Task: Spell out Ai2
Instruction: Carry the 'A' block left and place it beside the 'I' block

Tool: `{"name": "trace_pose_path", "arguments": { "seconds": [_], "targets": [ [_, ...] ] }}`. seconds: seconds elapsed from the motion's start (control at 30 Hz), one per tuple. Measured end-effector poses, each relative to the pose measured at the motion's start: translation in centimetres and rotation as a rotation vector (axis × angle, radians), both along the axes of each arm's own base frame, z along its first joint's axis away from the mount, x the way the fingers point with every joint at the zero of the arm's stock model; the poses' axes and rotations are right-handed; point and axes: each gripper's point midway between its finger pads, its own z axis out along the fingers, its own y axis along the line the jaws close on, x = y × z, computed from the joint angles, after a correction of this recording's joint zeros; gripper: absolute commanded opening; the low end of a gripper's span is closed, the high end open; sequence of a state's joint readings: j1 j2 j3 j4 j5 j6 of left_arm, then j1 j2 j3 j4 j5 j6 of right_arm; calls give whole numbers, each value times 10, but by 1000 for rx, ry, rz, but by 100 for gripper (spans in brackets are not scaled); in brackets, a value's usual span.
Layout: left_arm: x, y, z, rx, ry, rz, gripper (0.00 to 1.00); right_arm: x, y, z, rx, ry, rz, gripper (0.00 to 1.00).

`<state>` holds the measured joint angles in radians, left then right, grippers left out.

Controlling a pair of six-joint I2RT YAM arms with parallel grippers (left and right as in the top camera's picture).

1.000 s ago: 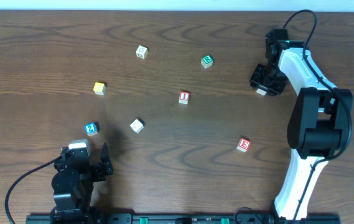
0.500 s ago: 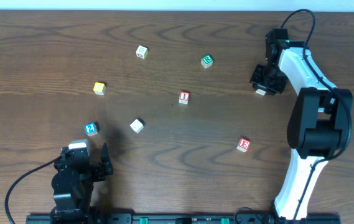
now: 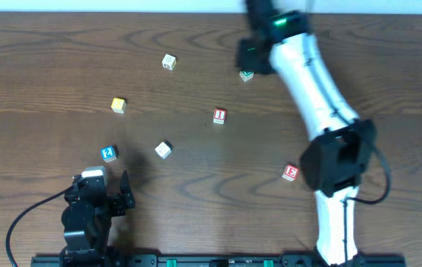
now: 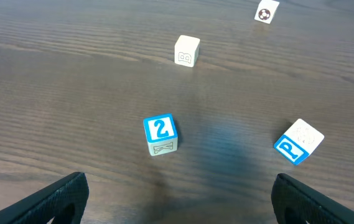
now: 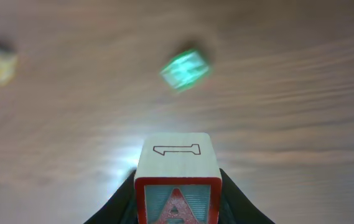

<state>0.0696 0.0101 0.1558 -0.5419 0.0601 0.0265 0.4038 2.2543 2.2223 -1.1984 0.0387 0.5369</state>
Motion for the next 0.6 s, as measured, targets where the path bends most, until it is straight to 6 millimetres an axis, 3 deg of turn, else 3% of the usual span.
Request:
{"name": "trace_pose_path", "arguments": {
  "seconds": [0.13,0.23,0.33,0.43,0.6],
  "targets": [
    [0,0,0,0,0,0,95,-29,85,-19,30,4,90,2],
    [0,0,0,0,0,0,95,-49,114,-45,17,50,77,2],
    [0,0,0,0,0,0,95,-60,124,-81,-2,117,14,2],
    [0,0,0,0,0,0,95,-64,119,-112,-37,171,-36,2],
    [0,0,0,0,0,0,95,-67,109,-120,-81,185,-85,2]
  ]
}}
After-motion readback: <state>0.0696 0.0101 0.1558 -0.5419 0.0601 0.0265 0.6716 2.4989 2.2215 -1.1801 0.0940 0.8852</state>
